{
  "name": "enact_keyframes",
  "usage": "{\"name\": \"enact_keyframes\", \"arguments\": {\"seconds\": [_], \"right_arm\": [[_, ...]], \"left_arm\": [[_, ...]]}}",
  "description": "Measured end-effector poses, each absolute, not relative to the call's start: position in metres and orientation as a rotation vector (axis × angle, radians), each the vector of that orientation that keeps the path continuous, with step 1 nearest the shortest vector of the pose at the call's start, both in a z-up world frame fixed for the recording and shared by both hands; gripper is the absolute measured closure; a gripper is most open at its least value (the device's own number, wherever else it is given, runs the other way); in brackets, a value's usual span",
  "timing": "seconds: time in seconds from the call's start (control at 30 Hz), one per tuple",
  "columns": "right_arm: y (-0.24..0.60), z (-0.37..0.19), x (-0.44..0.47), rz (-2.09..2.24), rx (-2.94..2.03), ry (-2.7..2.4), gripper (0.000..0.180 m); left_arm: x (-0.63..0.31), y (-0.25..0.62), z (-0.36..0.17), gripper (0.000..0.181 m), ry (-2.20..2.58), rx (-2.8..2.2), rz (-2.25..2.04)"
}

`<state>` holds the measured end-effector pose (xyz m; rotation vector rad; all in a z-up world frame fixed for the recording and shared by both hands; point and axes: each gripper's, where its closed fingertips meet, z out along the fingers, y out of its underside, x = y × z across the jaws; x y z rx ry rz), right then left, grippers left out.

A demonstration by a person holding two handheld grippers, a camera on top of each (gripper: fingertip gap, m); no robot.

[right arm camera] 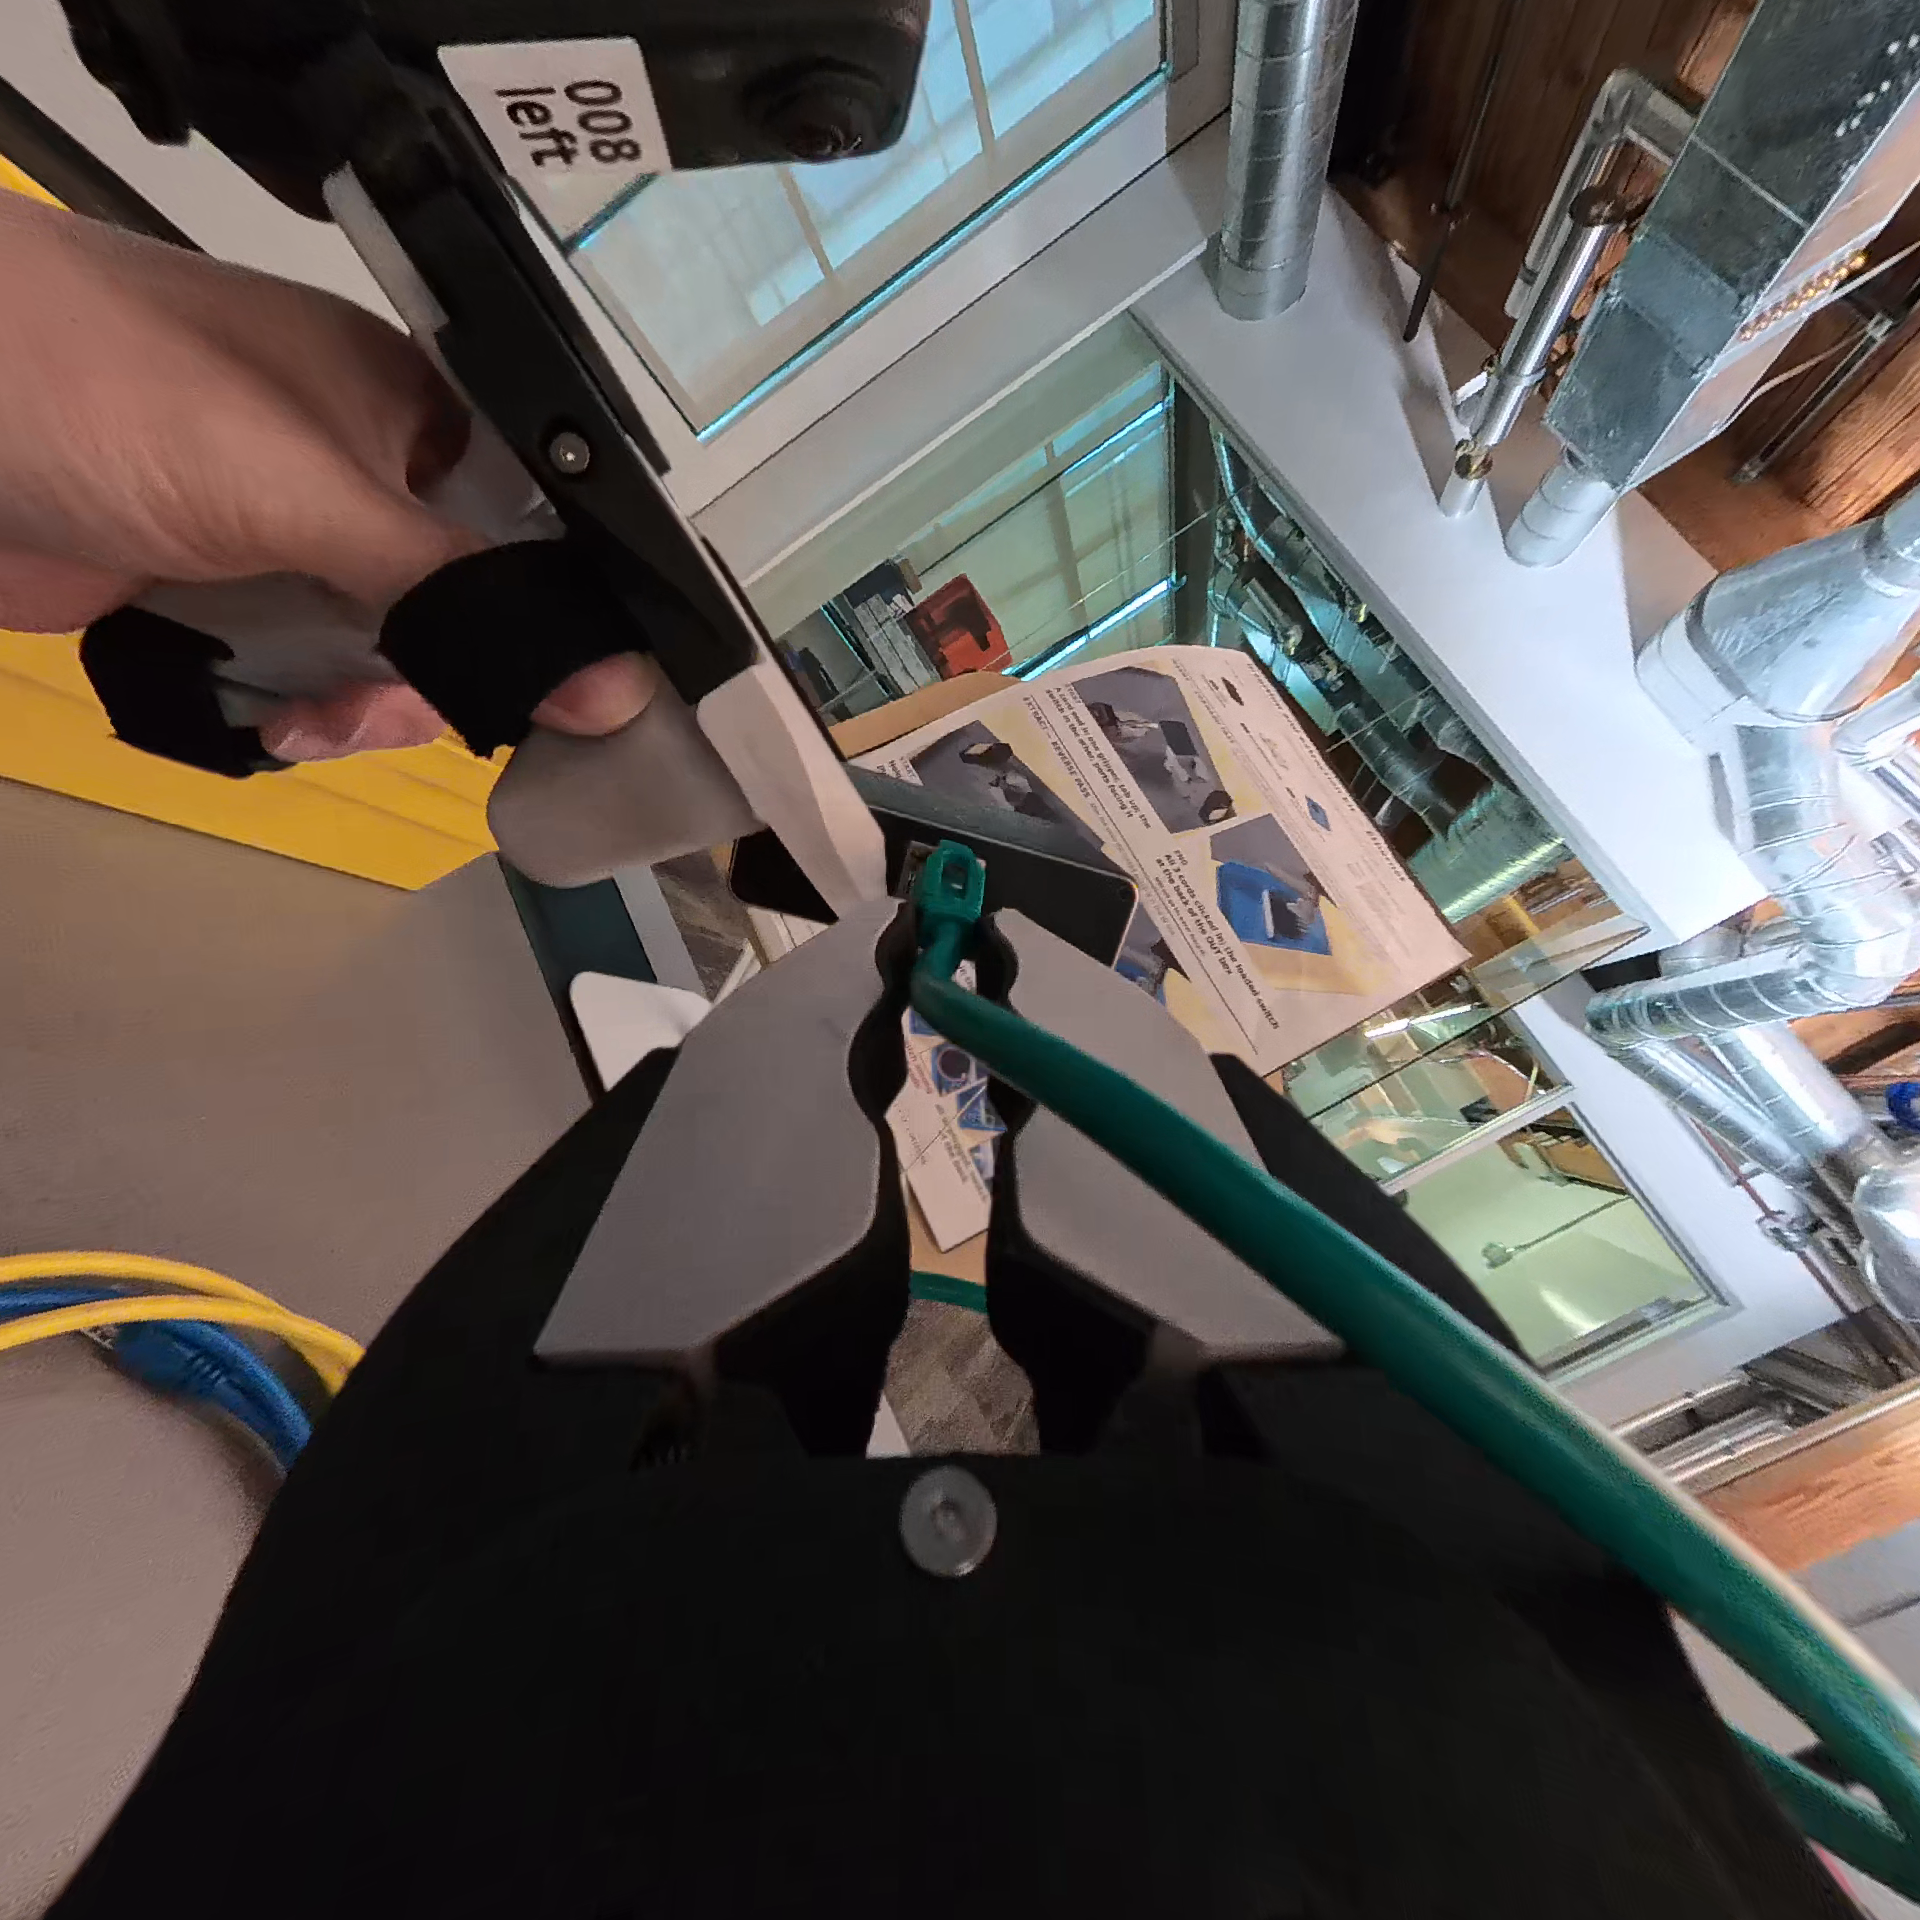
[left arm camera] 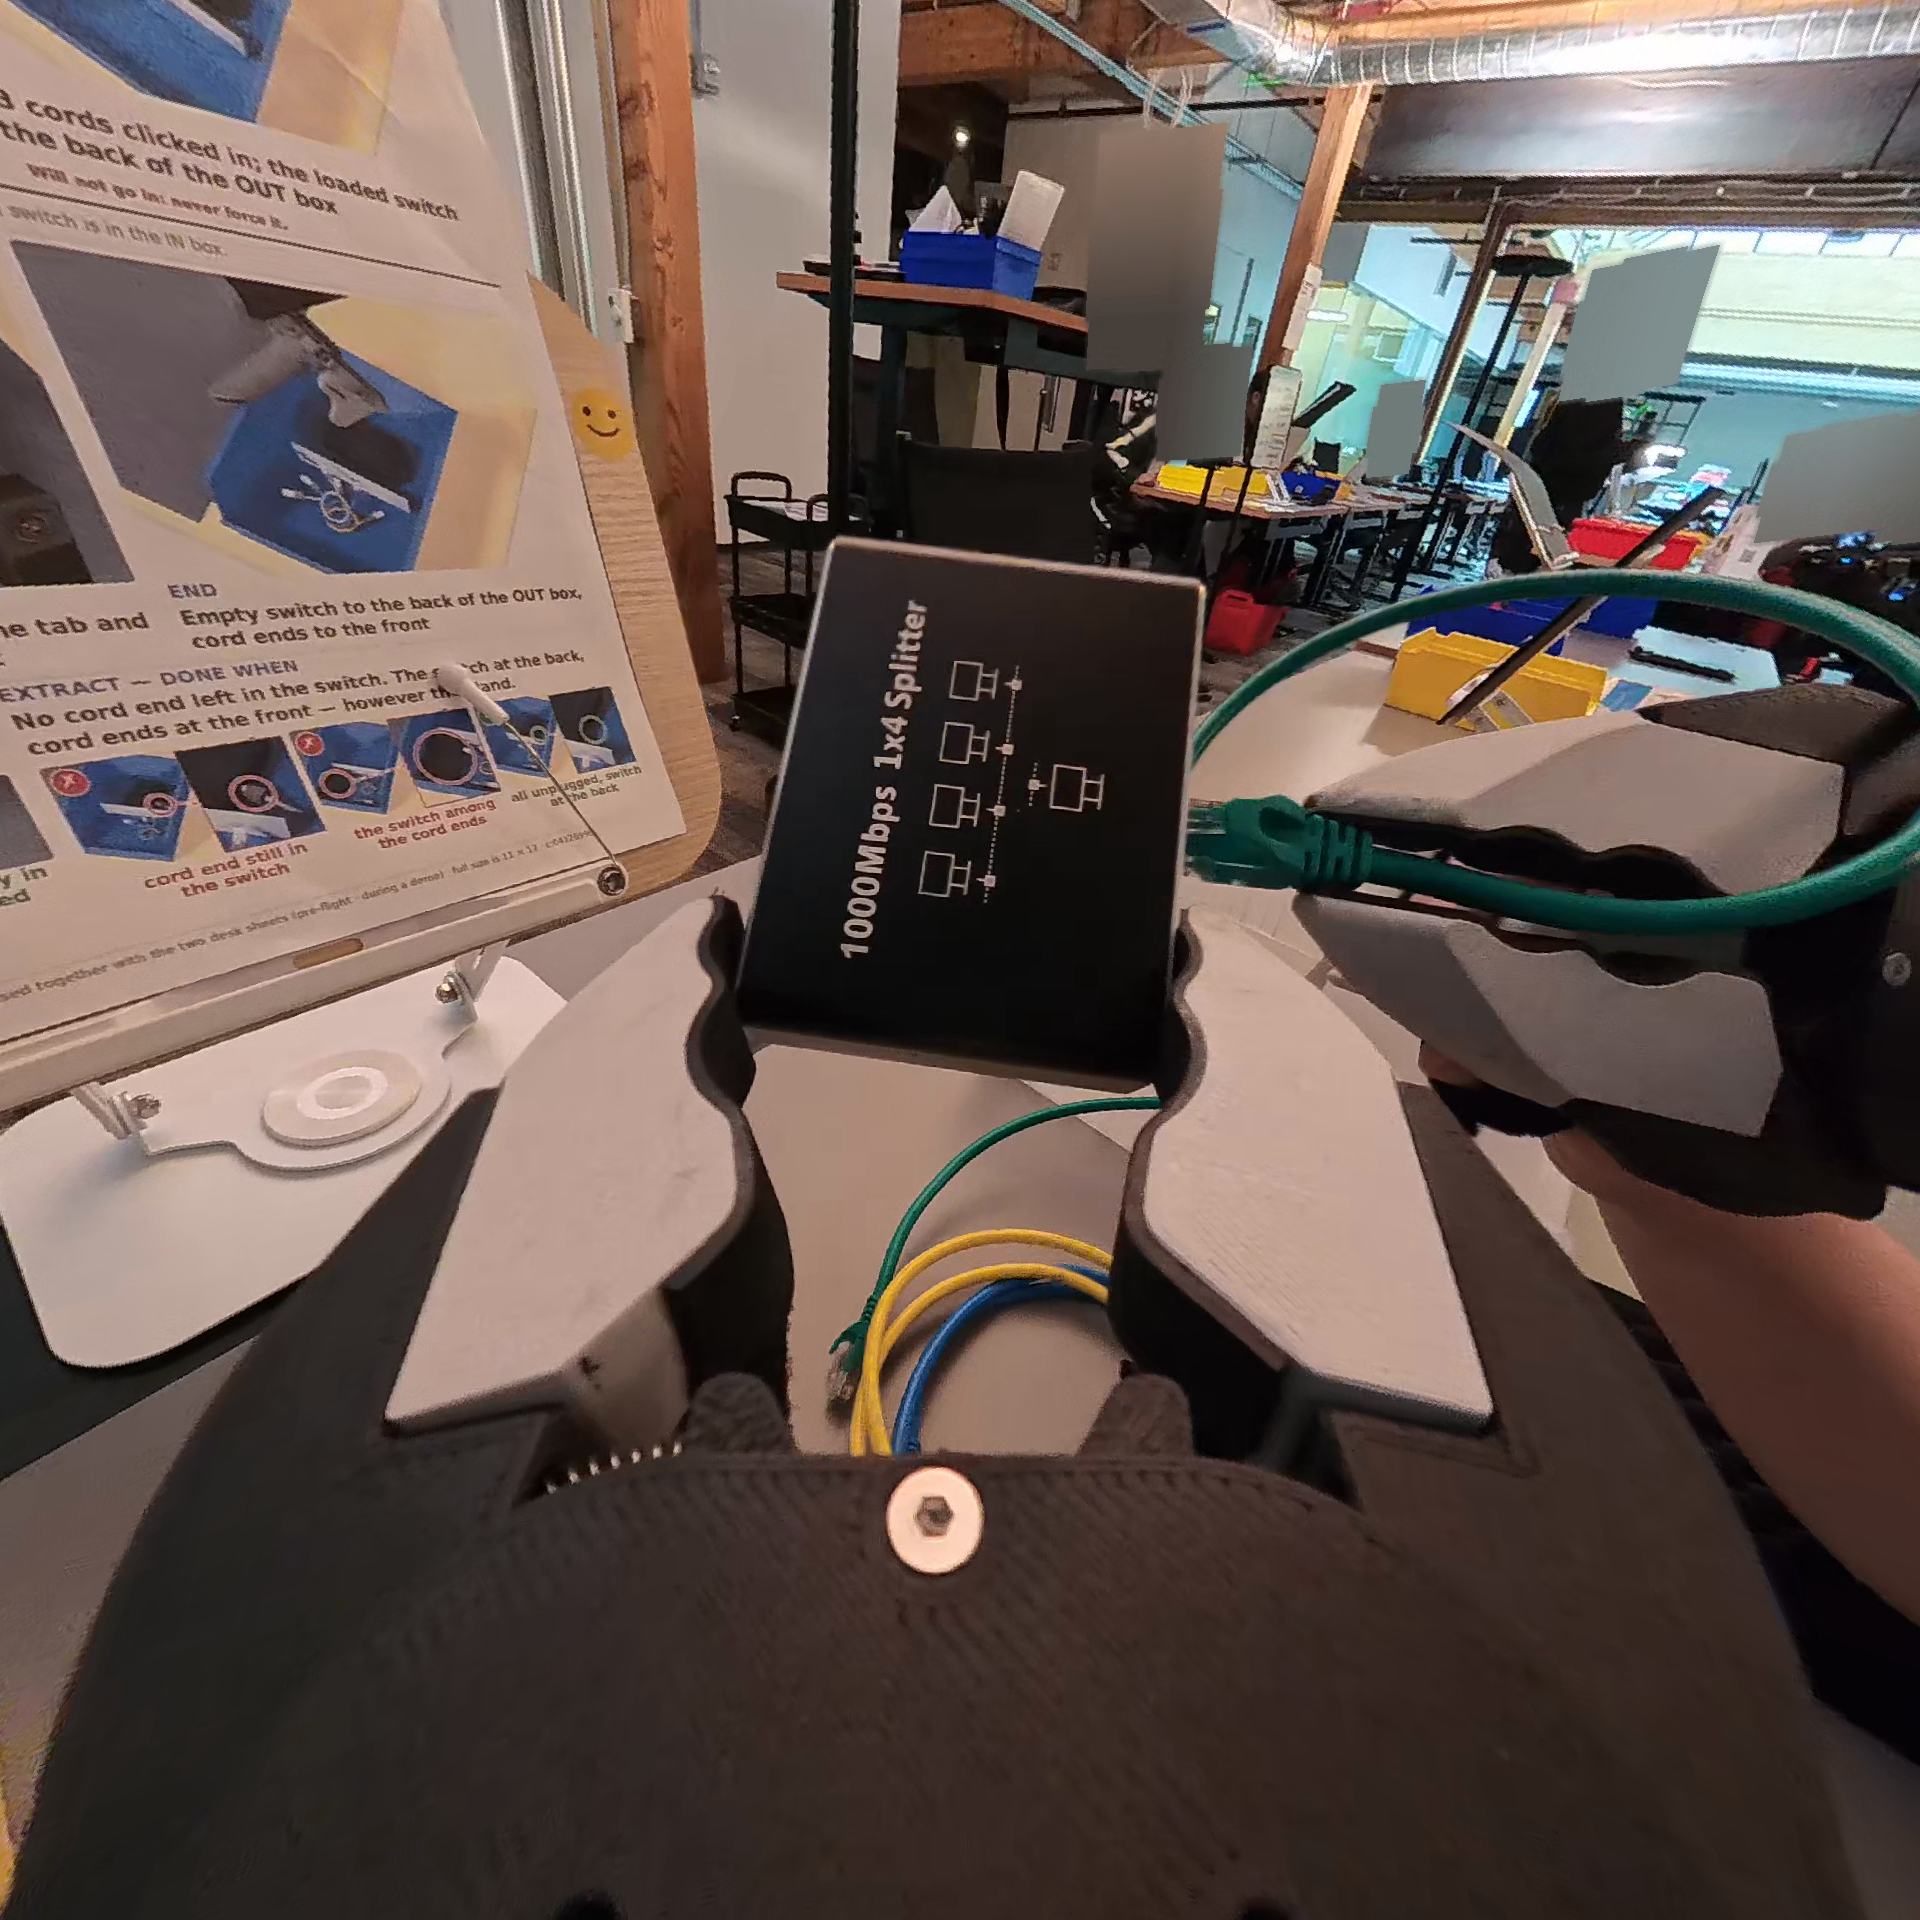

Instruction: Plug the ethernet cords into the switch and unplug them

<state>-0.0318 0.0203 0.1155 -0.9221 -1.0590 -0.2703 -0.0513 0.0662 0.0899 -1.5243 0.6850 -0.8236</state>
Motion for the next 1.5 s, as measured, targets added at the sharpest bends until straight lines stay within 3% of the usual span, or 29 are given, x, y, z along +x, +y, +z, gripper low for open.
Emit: {"name": "enact_keyframes", "arguments": {"seconds": [1.5], "right_arm": [[-0.014,0.151,-0.040,-0.213,-0.851,-0.973,0.168]], "left_arm": [[-0.062,0.026,0.144,0.105,0.729,-1.179,-0.616]]}}
